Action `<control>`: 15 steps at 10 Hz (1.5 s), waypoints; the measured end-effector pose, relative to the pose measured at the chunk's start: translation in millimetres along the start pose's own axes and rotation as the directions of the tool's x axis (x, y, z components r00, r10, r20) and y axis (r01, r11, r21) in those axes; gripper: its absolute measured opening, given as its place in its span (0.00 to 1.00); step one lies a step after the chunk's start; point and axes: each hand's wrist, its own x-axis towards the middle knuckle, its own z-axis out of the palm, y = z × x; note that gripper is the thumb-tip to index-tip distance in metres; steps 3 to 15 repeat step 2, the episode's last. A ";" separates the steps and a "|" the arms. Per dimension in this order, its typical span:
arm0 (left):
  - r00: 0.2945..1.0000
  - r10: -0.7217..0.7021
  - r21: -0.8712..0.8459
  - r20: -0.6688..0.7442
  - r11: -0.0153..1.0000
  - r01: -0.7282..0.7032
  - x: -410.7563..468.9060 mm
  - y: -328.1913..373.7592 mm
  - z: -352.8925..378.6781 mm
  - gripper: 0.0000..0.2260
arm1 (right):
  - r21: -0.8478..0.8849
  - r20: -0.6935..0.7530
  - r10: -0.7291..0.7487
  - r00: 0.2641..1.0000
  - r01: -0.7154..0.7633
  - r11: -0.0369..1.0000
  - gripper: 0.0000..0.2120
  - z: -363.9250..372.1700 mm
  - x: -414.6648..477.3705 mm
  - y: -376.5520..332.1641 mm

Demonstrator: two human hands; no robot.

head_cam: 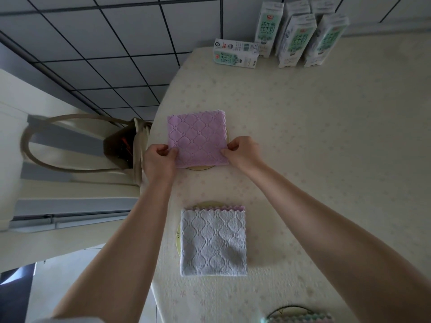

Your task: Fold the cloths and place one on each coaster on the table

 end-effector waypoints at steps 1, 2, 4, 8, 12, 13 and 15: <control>1.000 0.007 0.083 0.015 0.997 -0.008 -5.1 -2.5 -6.8 0.14 | -0.075 0.021 0.003 1.000 -0.001 0.997 0.05 -4.1 -4.8 7.1; 1.000 0.012 0.183 0.014 0.983 -0.014 -22.2 -9.2 -20.6 0.13 | -0.146 0.017 0.007 1.000 -0.004 0.989 0.09 -10.6 -21.3 18.6; 1.000 0.012 0.183 0.014 0.983 -0.014 -22.2 -9.2 -20.6 0.13 | -0.146 0.017 0.007 1.000 -0.004 0.989 0.09 -10.6 -21.3 18.6; 1.000 0.012 0.183 0.014 0.983 -0.014 -22.2 -9.2 -20.6 0.13 | -0.146 0.017 0.007 1.000 -0.004 0.989 0.09 -10.6 -21.3 18.6; 1.000 0.012 0.183 0.014 0.983 -0.014 -22.2 -9.2 -20.6 0.13 | -0.146 0.017 0.007 1.000 -0.004 0.989 0.09 -10.6 -21.3 18.6; 1.000 0.012 0.183 0.014 0.983 -0.014 -22.2 -9.2 -20.6 0.13 | -0.146 0.017 0.007 1.000 -0.004 0.989 0.09 -10.6 -21.3 18.6; 1.000 0.012 0.183 0.014 0.983 -0.014 -22.2 -9.2 -20.6 0.13 | -0.146 0.017 0.007 1.000 -0.004 0.989 0.09 -10.6 -21.3 18.6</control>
